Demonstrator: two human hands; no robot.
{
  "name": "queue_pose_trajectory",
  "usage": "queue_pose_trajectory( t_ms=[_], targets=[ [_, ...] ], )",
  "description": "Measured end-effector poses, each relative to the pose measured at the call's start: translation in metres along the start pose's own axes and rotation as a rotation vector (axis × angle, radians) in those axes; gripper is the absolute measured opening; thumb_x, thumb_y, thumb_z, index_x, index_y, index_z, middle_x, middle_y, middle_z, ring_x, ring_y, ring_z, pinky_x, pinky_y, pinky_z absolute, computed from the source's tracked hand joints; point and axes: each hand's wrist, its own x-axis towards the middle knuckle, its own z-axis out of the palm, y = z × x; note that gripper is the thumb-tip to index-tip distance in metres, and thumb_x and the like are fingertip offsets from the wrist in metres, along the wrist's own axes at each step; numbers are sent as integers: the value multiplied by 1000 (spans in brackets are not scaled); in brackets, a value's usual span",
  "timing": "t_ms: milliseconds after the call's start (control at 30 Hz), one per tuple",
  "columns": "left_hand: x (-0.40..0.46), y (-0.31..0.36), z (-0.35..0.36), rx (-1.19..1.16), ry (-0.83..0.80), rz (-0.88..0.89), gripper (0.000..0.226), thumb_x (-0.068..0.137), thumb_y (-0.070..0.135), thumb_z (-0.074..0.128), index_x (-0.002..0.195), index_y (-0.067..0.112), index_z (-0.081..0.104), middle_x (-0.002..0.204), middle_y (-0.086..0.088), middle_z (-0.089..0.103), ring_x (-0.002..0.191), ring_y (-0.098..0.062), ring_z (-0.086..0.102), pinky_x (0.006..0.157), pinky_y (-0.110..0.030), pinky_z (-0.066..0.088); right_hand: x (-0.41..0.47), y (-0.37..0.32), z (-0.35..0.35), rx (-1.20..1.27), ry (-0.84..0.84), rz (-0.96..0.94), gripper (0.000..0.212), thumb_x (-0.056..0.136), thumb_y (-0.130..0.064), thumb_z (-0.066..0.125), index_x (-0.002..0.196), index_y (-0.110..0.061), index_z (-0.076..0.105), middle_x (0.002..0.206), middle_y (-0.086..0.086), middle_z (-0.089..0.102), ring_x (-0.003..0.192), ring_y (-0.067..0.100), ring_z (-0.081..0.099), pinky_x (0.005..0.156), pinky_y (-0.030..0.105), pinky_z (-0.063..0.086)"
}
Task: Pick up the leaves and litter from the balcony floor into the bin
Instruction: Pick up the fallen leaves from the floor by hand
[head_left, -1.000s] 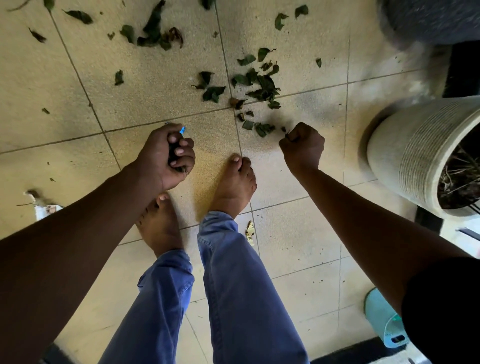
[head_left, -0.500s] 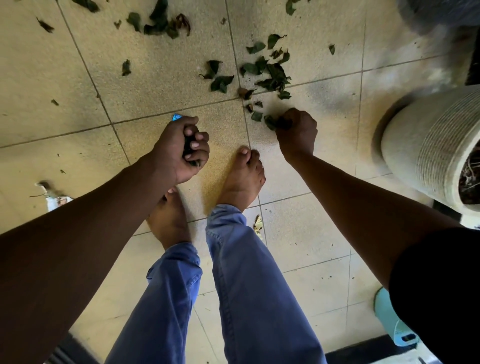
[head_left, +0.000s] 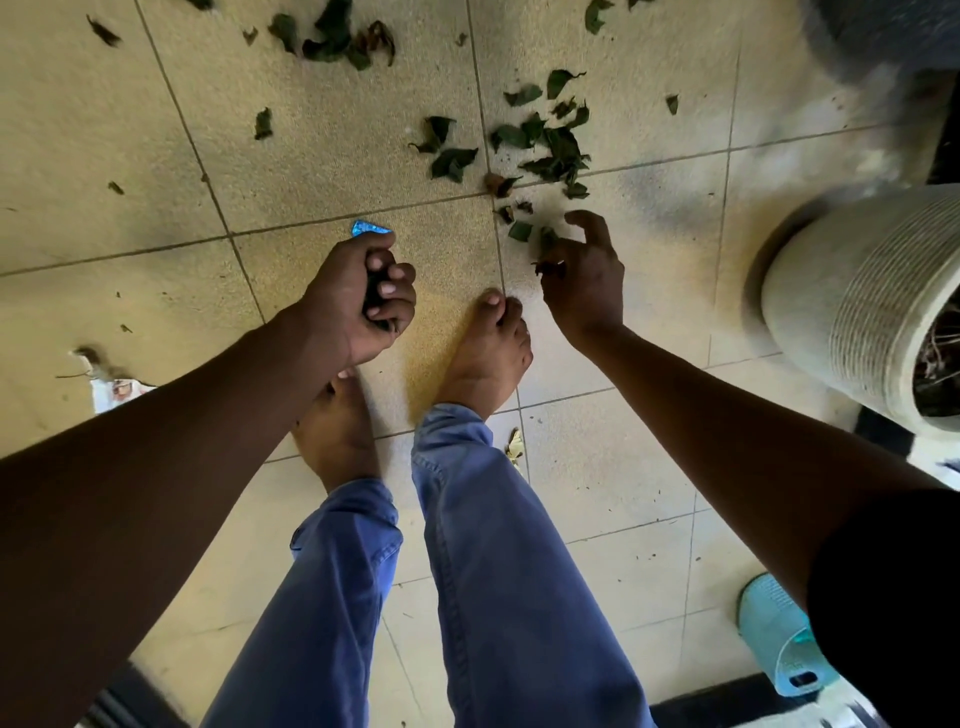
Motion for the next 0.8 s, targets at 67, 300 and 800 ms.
queue_pose_trajectory(
  t_ms=[67, 300, 800],
  targets=[
    [0, -2, -3, -4, 0, -9, 49, 101, 29, 49, 53, 22, 39, 60, 6, 38, 43, -4, 31, 35, -16, 18, 4, -4, 7, -44, -12, 9, 15, 85, -3, 66, 92, -10, 77, 128, 9, 60, 97, 30, 67, 77, 35, 56],
    [-5, -4, -10, -6, -3, -37, 47, 100, 30, 51, 55, 21, 38, 62, 5, 38, 45, -6, 32, 35, -17, 21, 4, -52, -6, 158, 55, 47, 12, 76, -3, 69, 69, -11, 73, 73, 3, 69, 62, 13, 56, 59, 31, 49],
    [-7, -2, -2, -8, -76, 129, 29, 100, 36, 45, 77, 21, 51, 77, 3, 49, 70, -14, 59, 71, -23, 54, -41, -186, -17, 199, 32, -204, 22, 72, -7, 46, 67, -6, 67, 69, 12, 62, 64, 32, 55, 53, 28, 29]
  ],
)
